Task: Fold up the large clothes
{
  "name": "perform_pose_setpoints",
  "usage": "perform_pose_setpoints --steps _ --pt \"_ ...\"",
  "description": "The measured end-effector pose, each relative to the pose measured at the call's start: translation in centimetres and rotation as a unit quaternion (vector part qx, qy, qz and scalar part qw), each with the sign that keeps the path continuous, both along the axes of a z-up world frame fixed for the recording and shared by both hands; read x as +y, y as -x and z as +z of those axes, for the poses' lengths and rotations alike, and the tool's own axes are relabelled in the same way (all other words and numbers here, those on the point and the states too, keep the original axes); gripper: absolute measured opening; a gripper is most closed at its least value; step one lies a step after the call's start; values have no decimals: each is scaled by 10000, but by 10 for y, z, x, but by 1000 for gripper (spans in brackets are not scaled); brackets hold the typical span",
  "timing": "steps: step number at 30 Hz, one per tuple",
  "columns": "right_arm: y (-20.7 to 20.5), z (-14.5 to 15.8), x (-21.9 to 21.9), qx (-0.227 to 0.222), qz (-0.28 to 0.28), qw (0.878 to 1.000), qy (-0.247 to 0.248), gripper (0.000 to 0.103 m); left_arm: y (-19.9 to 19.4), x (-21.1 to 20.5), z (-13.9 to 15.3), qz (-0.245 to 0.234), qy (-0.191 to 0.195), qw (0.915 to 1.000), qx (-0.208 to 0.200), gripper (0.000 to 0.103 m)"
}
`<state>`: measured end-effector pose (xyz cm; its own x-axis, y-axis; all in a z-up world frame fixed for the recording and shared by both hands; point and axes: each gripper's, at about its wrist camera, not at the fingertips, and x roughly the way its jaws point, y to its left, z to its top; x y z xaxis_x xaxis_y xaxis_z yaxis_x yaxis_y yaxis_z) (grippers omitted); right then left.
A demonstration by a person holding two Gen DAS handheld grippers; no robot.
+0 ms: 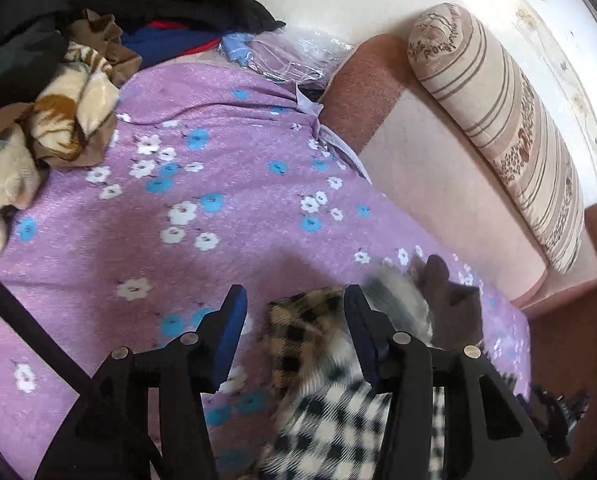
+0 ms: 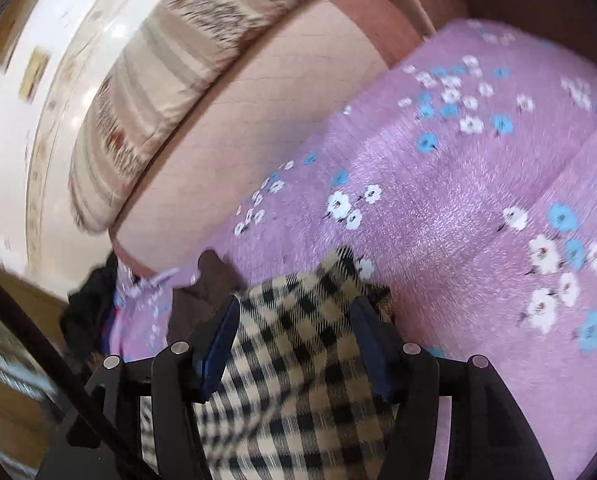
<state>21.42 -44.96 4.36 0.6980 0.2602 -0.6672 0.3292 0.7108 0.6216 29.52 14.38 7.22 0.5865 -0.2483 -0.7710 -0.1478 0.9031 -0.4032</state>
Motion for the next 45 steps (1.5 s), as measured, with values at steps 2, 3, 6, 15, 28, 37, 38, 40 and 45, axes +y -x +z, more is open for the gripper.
perform_pose_setpoints --steps 2,3,6,15,28,37,38,40,45 --pt "11 3 12 24 238 9995 189 63 11 -1 2 -97 -171 9998 4 51" --pt "19 3 18 44 364 9990 274 63 16 0 2 -150 -218 9997 7 52" --pt "52 0 35 15 711 9965 439 63 41 -4 -2 -486 -372 9981 56 53" --pt "160 -24 40 75 800 9945 669 66 132 -14 -37 -1592 -444 9862 39 55" --pt "169 -53 54 308 1116 9891 905 16 146 -32 -59 -1916 -621 9781 519 6" --pt "187 -29 21 228 1119 9914 638 9 157 -28 -16 -2341 -1012 9669 97 5" --pt "190 -33 17 288 1103 9916 607 8 158 -30 -24 -2350 -1085 9658 166 5" --pt "192 -41 18 406 1109 9911 609 8 158 -31 -39 -2312 -1171 9653 314 5" --pt "192 -57 19 551 1054 9913 561 8 159 -24 -58 -2138 -997 9708 426 5"
